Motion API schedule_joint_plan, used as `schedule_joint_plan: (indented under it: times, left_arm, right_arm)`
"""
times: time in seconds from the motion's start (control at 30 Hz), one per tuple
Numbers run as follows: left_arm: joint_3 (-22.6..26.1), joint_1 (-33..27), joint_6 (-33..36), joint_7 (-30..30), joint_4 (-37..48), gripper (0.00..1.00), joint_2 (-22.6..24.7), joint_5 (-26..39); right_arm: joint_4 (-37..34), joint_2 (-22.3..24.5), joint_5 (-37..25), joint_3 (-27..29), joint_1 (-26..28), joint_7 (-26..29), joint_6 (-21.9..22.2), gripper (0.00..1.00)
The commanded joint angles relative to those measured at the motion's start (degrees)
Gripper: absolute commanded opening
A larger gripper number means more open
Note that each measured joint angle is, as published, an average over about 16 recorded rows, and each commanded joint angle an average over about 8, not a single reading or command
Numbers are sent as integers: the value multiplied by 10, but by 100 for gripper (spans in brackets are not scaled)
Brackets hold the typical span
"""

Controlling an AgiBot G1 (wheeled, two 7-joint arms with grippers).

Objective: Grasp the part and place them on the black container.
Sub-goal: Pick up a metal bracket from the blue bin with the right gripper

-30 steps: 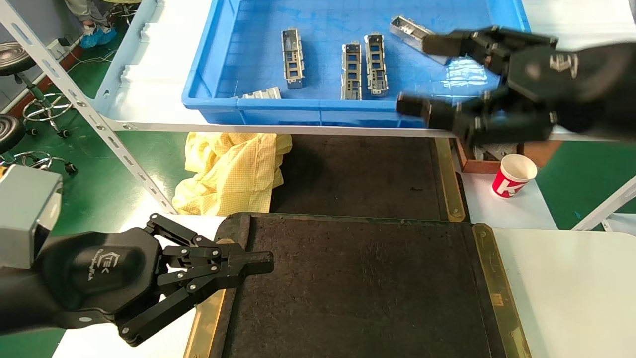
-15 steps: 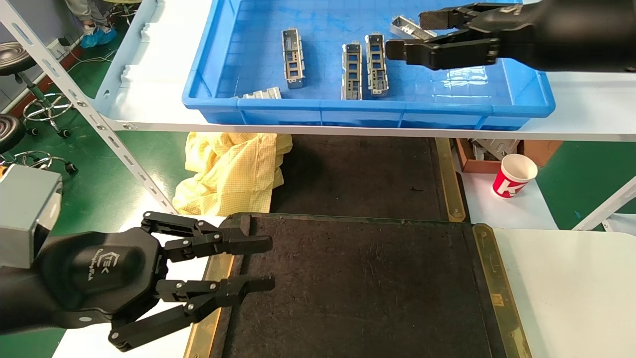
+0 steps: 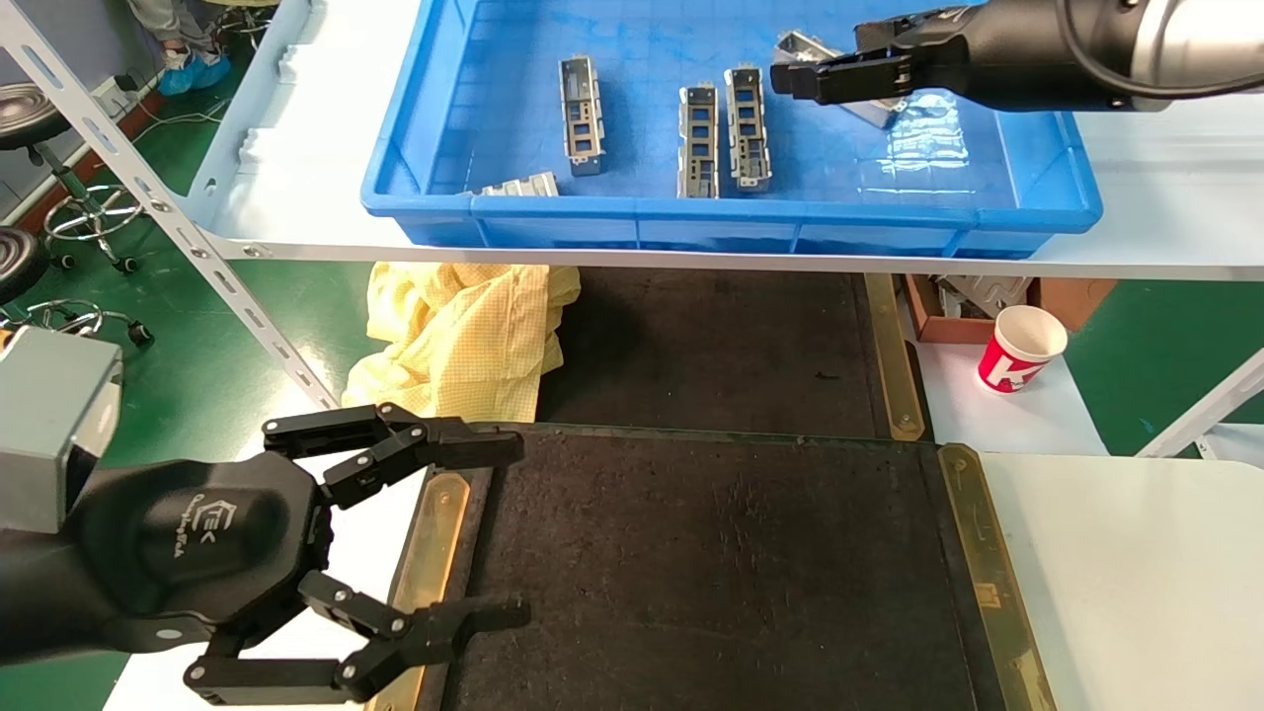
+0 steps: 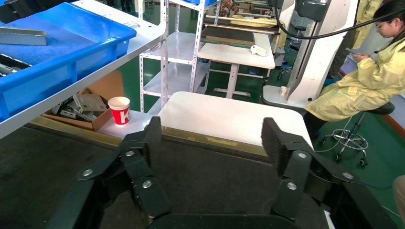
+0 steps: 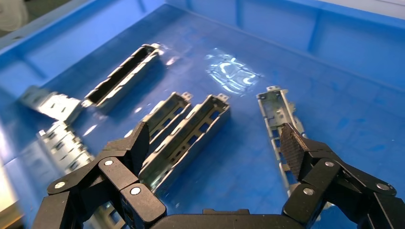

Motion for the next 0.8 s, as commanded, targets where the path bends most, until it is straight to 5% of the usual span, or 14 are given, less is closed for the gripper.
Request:
schedule_joint_plan:
  times: [0.03,0.33,0.6,0.8]
  left_arm:
    - [0,0,0,0,0,100,0,0]
    - [0,0,0,0,0,100,0,0]
    - [0,0,0,0,0,100,0,0]
    - [0,0,0,0,0,100,0,0]
  right_arm:
    - [-14,-11,-3,-1,2,-2,19,100]
    - [-42,-37,-8,-5,4,3,22,88]
    - [-55,-53,-15,-10,9,16,12,27]
    - [-62,-60,-21,-15,12,27,12,2]
